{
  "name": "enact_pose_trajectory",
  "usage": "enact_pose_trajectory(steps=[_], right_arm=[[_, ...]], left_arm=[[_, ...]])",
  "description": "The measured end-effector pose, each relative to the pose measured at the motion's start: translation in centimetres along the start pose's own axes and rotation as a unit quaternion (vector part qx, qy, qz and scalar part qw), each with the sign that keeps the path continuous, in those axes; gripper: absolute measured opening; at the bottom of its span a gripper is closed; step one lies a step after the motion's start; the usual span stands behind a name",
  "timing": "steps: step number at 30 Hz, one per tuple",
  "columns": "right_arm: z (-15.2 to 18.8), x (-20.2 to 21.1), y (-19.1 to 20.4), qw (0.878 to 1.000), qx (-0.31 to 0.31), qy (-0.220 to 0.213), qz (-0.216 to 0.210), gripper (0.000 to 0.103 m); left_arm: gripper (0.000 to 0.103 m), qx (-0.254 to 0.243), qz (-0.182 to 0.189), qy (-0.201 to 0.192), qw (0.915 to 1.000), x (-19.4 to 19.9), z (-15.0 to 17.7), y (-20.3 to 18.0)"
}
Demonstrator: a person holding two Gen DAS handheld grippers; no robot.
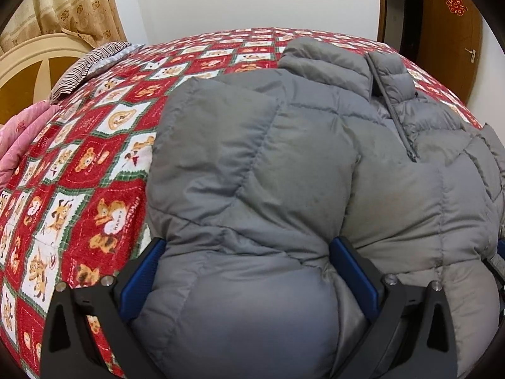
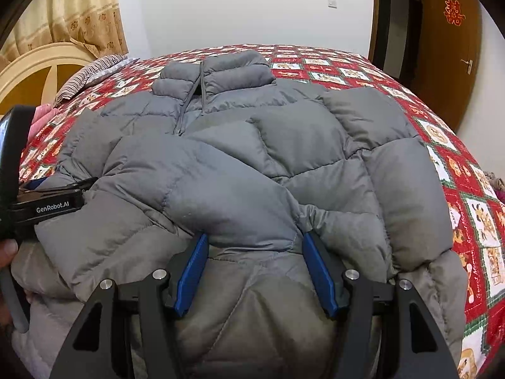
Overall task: Fold large clothes
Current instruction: 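Press the folded jacket flat with both open grippers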
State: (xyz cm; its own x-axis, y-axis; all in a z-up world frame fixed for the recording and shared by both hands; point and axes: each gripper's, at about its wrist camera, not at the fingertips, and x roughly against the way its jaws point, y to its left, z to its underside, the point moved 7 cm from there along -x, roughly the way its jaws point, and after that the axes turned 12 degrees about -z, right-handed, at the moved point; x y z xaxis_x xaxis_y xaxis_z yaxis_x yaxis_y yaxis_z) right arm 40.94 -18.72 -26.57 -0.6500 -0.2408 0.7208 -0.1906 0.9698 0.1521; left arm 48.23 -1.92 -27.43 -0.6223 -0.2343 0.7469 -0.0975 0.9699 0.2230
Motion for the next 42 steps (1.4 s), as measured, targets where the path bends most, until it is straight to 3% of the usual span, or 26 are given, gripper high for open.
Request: enact_pose_trajectory(steps=[19,22,27,30,33,35,38,42], right_arm=[[0.0,-0.1,0.5,0.999,0.022,0.012,0.018,0.063],[-0.1,0.6,0.5,0.999,0.040,0.025,0.001,0.065],[-0.7,1.7,0.6,0.997,0.043,0.049,-0.035,0.068],[-3.0,3.4,0.8,0.997,0.024,0.035,-0.065,0.070],[-6.3,4.0,0.8,0.997,0.011,0.020,-0.072,0.077],[-8.7,2.9,0.2,0.996,-0.014,0.030,-0.077,0.078],[-12.8,0.0,-1.3,0.997,-0.040,0.036,-0.053,0.078],[-17.6,-4.1,-3.1,0.993,-0.105,0.039,-0.045,0.078]], left_arm=[[0.103,-0.008,-0.006,0.003,1.0000,0.2,-0.2,0.0],[0.103,-0.016,-0.008,0.006,0.9998,1.8,-0.3,1.0],[0.103,-0.012,0.026,-0.041,0.9987,6.4,-2.5,2.8],[0.103,-0.010,0.022,-0.069,0.9973,7.4,-5.0,3.5],[0.103,-0.016,0.005,-0.067,0.9976,5.3,-7.8,2.7],[0.103,-0.016,-0.021,-0.061,0.9978,3.3,-9.0,2.3],[0.103,-0.010,-0.032,-0.030,0.9990,0.0,-10.7,1.4],[0.103,0.021,-0.015,-0.003,0.9997,-2.7,-13.9,0.5]])
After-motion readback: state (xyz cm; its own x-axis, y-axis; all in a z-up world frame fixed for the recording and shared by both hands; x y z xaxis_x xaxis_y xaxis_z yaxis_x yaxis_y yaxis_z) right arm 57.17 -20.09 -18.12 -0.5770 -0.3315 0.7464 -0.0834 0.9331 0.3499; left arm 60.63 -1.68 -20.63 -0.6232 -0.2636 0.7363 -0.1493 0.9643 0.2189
